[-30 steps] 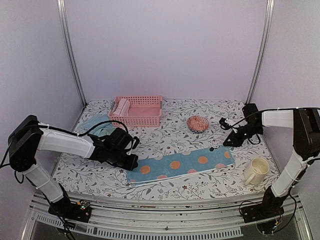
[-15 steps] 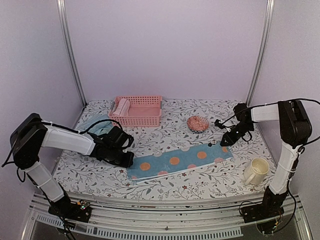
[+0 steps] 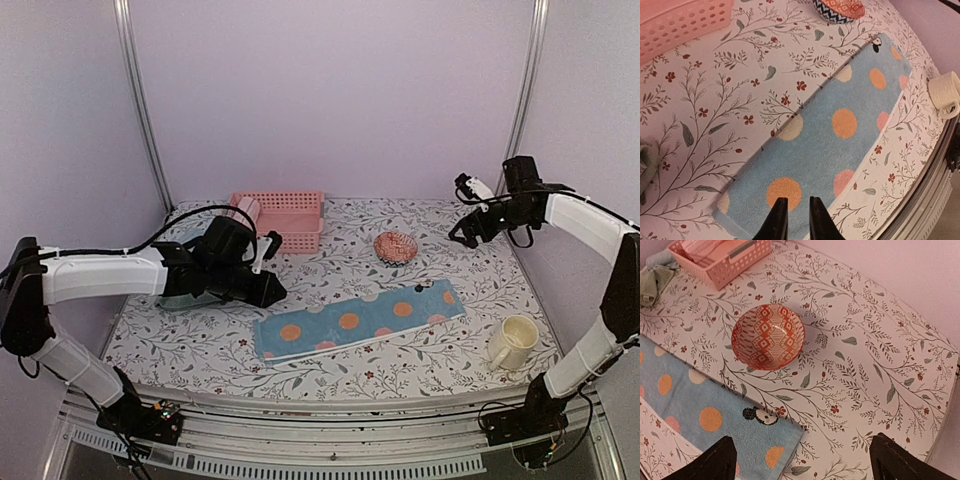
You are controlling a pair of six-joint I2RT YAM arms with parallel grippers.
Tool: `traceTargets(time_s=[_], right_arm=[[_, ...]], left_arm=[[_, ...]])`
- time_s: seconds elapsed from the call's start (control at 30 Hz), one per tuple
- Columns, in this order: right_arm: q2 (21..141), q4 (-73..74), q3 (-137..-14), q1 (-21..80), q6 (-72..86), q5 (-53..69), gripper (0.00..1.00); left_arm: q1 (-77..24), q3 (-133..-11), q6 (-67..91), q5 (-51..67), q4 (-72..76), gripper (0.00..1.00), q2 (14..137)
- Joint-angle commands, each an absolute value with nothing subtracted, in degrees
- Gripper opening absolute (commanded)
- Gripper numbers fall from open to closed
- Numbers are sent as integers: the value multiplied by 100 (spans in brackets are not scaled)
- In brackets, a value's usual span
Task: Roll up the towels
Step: Adjust the towel at the center of the board, then pick up the towel from the center of the board.
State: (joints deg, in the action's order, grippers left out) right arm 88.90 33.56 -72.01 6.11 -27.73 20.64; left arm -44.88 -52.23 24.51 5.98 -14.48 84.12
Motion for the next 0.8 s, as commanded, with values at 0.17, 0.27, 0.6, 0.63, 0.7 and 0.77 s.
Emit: traceTargets(time_s=[0.17,0.27,0.6,0.63,0.7,0.77], right_arm=[[9377,4093,-7291,112,-3079,3599,78],[9507,4046,-7001,146,-3217,3360,64],[9253,3625,-6661,358,-3067,4186,99],[9284,3661,-6689,356,-3118,4384,99],[9513,3894,-6836,360,-3320,4973,99],[9835,4568,-7155,363,-3784,5740,99]], left_arm=[[-4598,-4910,2367,621,-1456,8,8582],[-4733,-4467,2459,767,-1144,5,8488],[-4845,-4064,2312,837,-822,91,7967],[-4847,-4083,2350,653,-853,97,7908],[-4845,-4108,2454,359,-882,99,7785],[-4848,-4122,2518,236,-861,99,7684]])
